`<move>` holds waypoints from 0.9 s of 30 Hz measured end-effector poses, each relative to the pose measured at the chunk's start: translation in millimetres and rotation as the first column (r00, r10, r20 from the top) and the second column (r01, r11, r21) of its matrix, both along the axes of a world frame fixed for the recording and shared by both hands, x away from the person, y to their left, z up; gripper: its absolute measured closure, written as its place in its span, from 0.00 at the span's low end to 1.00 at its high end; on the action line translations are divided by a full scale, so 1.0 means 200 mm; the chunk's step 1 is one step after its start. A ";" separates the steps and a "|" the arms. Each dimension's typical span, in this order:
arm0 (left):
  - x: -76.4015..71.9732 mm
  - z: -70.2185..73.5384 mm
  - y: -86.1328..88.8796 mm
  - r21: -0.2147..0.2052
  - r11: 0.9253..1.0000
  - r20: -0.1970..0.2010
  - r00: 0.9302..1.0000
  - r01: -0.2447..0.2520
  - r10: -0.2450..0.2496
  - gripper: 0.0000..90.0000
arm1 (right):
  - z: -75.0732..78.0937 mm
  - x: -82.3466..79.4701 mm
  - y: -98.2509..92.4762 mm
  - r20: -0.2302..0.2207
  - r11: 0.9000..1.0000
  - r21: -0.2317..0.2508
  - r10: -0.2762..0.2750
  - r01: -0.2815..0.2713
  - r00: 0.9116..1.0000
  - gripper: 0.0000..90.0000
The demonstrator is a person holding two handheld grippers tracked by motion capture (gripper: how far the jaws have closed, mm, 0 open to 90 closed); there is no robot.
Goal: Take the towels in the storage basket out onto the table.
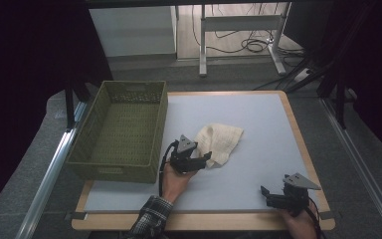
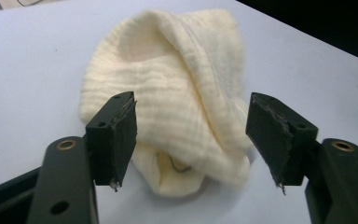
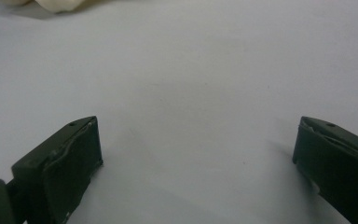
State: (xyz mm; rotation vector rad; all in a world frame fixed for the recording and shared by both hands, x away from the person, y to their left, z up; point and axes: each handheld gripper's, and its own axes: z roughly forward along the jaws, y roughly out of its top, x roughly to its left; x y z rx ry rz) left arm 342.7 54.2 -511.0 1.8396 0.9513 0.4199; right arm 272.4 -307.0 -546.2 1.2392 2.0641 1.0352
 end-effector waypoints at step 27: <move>-0.09 -0.12 0.02 0.063 0.997 -0.016 0.999 0.044 -0.043 0.40 | 0.13 0.05 0.15 -0.041 0.992 0.042 0.120 -0.118 0.992 0.02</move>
